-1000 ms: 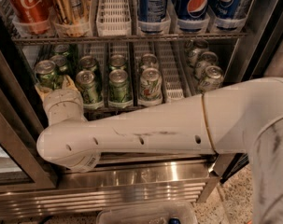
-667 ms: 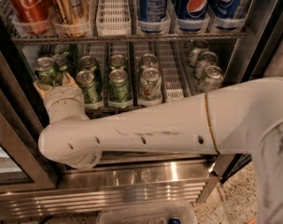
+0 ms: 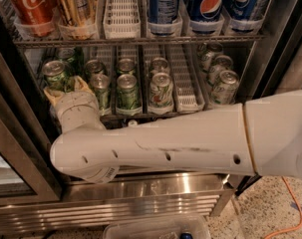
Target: Pick green can from middle shelf of fridge
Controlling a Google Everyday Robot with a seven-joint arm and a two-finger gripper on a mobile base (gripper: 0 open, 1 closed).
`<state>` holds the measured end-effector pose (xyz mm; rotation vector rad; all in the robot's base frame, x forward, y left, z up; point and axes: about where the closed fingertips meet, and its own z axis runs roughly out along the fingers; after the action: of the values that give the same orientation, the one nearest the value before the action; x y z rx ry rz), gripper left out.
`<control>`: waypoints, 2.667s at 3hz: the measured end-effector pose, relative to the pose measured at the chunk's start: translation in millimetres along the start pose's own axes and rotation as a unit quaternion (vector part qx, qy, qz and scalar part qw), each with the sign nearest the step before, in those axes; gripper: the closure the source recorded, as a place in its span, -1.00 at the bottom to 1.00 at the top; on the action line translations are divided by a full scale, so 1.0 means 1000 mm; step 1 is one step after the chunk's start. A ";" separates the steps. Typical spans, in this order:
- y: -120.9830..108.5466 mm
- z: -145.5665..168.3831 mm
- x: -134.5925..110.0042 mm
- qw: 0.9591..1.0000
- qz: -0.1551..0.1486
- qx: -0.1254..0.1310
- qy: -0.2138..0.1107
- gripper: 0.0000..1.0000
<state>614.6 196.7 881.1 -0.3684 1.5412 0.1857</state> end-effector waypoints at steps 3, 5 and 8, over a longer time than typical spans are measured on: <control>-0.012 -0.056 -0.025 1.000 0.024 -0.007 0.018 1.00; -0.026 -0.082 -0.046 0.998 0.059 -0.015 0.015 1.00; -0.032 -0.106 -0.052 0.987 0.139 -0.074 0.010 1.00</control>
Offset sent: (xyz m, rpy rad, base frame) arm -0.0549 -0.0288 0.0131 0.0018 0.0854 0.0005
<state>524.9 136.6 937.3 -0.2702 1.5989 0.5184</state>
